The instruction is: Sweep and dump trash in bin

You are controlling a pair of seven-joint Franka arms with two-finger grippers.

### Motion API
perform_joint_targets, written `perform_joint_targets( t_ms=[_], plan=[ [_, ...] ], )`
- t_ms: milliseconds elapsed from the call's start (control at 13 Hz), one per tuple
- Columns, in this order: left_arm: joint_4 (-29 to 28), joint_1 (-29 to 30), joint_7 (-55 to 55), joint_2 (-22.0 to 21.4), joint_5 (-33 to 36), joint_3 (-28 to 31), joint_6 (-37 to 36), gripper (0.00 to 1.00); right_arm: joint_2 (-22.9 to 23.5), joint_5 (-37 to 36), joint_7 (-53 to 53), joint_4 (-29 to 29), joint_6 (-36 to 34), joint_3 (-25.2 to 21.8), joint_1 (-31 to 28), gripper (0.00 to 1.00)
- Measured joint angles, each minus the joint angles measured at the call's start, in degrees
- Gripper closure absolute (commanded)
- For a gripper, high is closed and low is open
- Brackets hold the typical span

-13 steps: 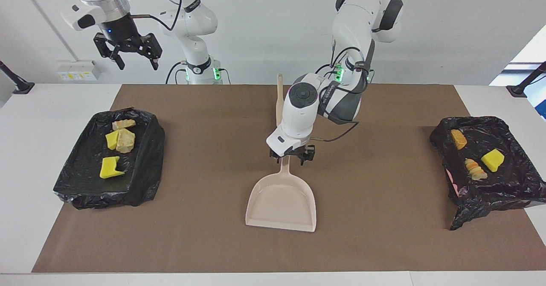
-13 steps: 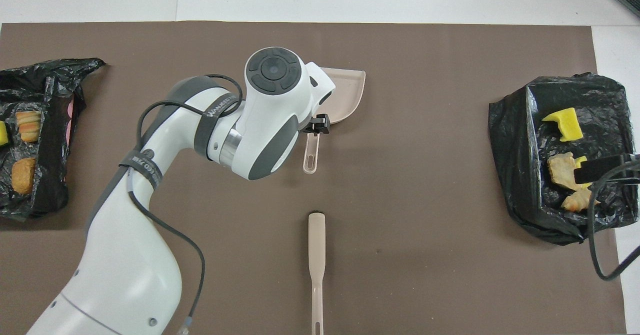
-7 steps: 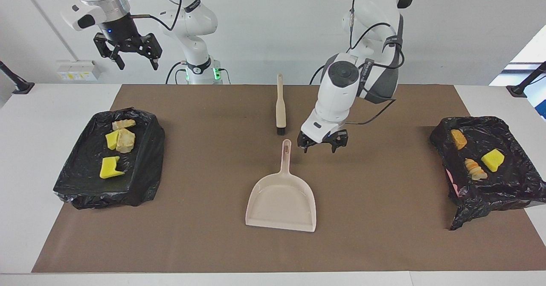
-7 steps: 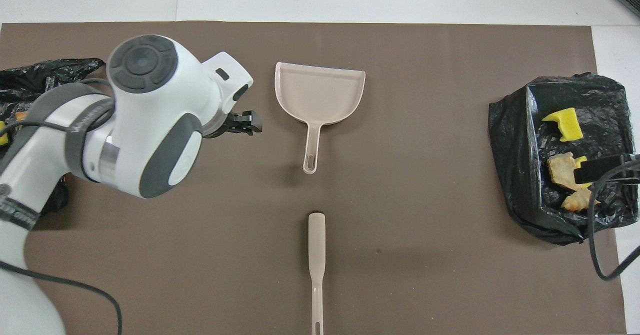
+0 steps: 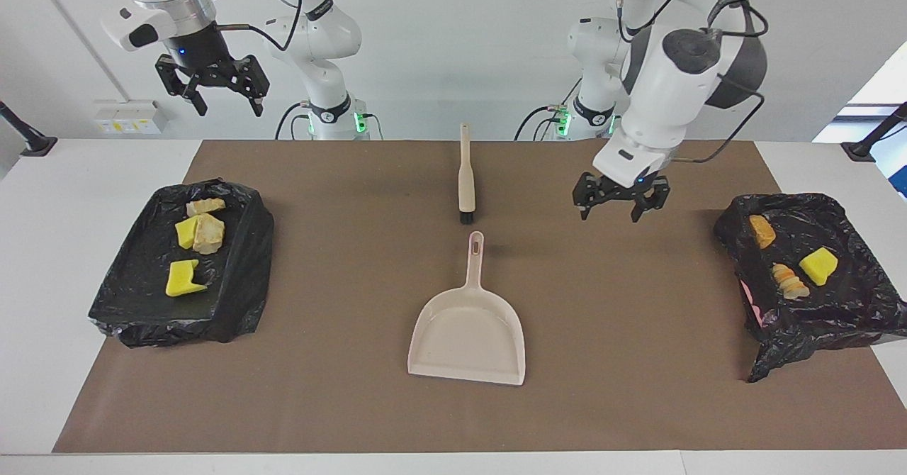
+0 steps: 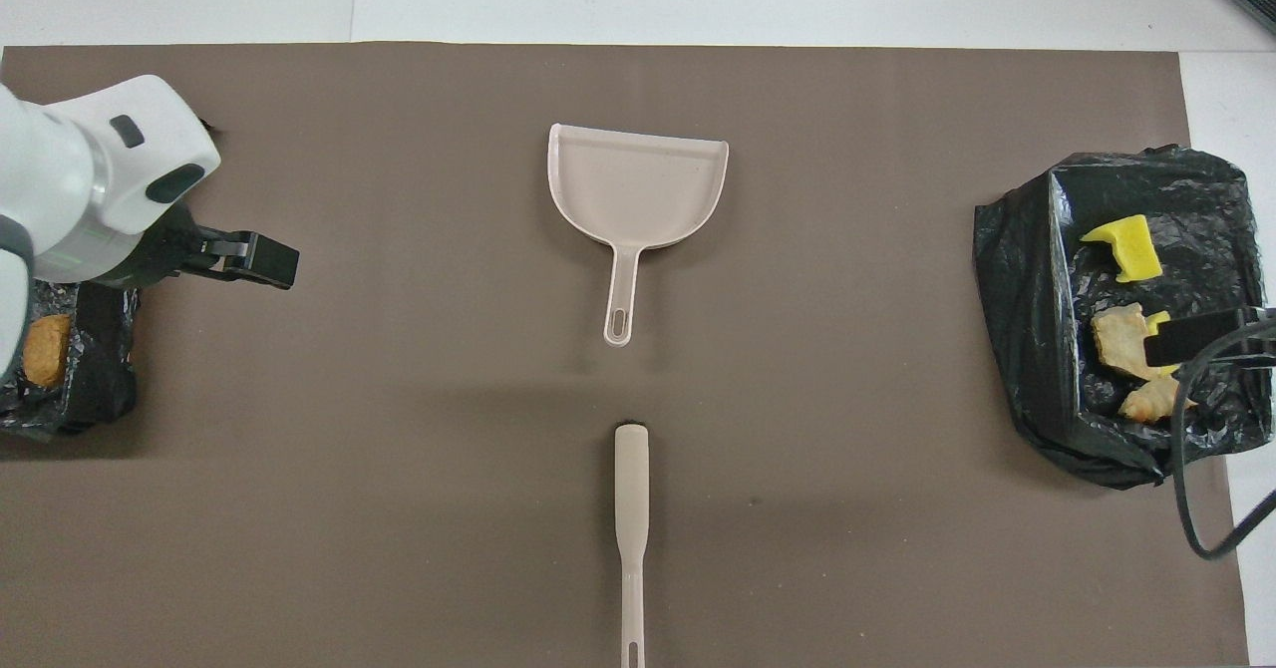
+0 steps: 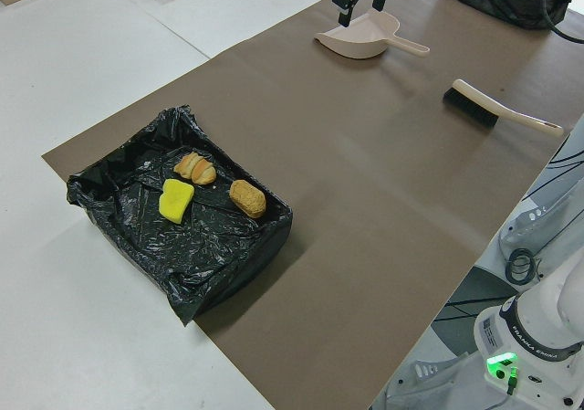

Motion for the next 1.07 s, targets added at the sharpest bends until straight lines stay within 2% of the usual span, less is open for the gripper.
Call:
perform_joint_targets(
  t_ms=[230, 383, 767, 1073],
  plan=[
    [5.80, 1.98, 4.37, -0.75, 0.00, 0.79, -8.00, 0.00, 0.00, 0.00, 0.00, 0.00, 0.00, 0.00, 0.00, 0.00],
    [7.29, 3.71, 5.98, -1.57, -0.15, 0.87, -11.50, 0.00, 0.00, 0.00, 0.00, 0.00, 0.00, 0.00, 0.00, 0.00],
    [7.52, 4.58, 6.57, -4.72, -1.57, 1.07, -14.73, 0.00, 0.00, 0.00, 0.00, 0.00, 0.00, 0.00, 0.00, 0.00],
    [7.51, 4.58, 6.57, -4.90, -1.74, 1.06, -14.74, 0.00, 0.00, 0.00, 0.00, 0.00, 0.00, 0.00, 0.00, 0.00]
  ],
)
